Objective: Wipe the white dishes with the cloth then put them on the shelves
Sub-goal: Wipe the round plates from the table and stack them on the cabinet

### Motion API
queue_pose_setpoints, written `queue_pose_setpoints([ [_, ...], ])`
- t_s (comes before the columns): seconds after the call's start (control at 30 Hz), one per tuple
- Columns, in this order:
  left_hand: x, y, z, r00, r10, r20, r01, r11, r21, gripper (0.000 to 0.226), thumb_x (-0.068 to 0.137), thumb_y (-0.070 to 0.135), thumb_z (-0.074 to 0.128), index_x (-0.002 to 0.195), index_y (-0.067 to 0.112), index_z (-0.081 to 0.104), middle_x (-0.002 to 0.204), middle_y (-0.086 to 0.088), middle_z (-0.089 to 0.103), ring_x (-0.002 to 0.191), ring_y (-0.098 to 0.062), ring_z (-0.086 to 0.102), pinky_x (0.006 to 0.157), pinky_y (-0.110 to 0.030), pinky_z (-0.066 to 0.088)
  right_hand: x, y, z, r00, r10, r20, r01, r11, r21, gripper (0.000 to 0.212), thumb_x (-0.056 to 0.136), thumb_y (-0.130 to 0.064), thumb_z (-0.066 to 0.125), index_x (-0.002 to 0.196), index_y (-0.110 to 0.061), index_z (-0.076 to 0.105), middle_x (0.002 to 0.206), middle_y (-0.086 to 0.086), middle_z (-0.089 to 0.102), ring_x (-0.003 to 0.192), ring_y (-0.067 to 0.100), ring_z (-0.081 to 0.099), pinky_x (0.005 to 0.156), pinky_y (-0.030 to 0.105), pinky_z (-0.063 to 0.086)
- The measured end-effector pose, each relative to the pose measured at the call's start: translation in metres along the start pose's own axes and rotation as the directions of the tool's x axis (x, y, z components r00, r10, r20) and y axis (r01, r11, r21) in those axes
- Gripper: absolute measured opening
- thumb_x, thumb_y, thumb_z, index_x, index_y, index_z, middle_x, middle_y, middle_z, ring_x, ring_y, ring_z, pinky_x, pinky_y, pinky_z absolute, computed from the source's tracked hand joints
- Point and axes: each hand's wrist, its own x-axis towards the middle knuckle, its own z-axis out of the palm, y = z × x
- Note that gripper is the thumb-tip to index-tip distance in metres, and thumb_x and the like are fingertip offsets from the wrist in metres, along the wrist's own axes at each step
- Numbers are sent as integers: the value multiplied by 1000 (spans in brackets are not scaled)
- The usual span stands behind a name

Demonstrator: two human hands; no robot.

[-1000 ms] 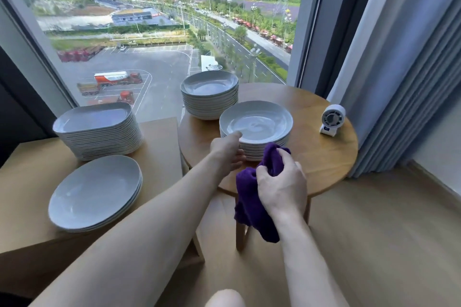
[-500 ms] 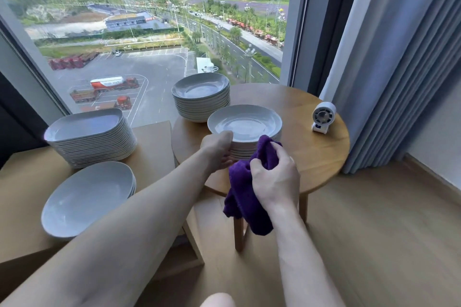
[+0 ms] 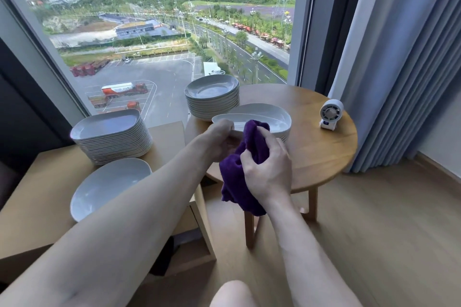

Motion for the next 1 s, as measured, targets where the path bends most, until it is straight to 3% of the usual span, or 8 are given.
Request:
queue_pose_setpoints([
  [0.1,-14,-8,-14,997,70,-45,-78,969,-234,27,88,-7,24,74,14,32,37,3,34,27,-12,36,34,-15,34,-16,-8,12,998,-56,0,56,998,14,52,78,-35,63,129,-42,58,111,-15,56,100,-6,53,85,-4,31],
  [0.23,-40,-21,-42,996,43,-84,-68,944,-323,37,91,-4,27,59,15,31,39,1,28,27,-13,34,33,-14,32,-35,-17,24,992,-103,70,102,994,26,54,78,-35,63,132,-40,56,112,-13,55,99,-6,49,88,-4,30],
  [0.43,-97,-51,-108,996,41,-76,-70,903,-424,38,85,-6,27,57,8,50,52,-7,50,41,-22,53,43,-25,50,-66,-34,43,955,-95,282,65,992,112,55,75,-43,60,129,-38,58,115,-16,62,106,-1,58,93,10,42],
  [0.53,-123,-77,-151,985,41,-168,-115,880,-462,37,81,-15,24,83,-1,58,79,-16,63,63,-29,63,53,-33,59,-91,-40,55,882,-90,462,39,992,119,54,73,-43,59,127,-40,60,113,-22,64,106,-3,60,95,15,45],
  [0.67,-164,-117,-207,975,39,-218,-142,867,-477,63,76,-19,24,119,4,64,113,-20,74,98,-40,73,85,-54,60,-114,-51,68,761,-20,648,-107,982,157,43,74,-31,65,116,-41,67,100,-14,73,95,5,68,88,26,52],
  [0.77,-204,-144,-239,973,49,-227,-150,881,-449,72,75,-20,26,131,10,61,125,-19,74,115,-43,70,98,-64,55,-121,-57,76,598,108,794,-287,954,86,31,75,-28,67,105,-32,74,97,4,76,89,23,71,87,43,55],
  [0.87,-235,-165,-260,973,51,-225,-154,871,-467,72,75,-21,29,131,9,62,125,-18,74,116,-42,69,99,-61,55,-129,-61,80,437,183,880,-395,919,5,25,89,-15,69,102,-36,77,101,14,76,78,25,71,70,37,58],
  [1.0,-261,-186,-267,973,58,-223,-167,845,-509,72,77,-22,33,137,8,59,131,-19,71,122,-45,65,99,-65,55,-144,-66,89,378,179,908,-416,909,-6,32,80,-36,82,109,-43,71,106,2,76,87,23,76,73,34,61],
])
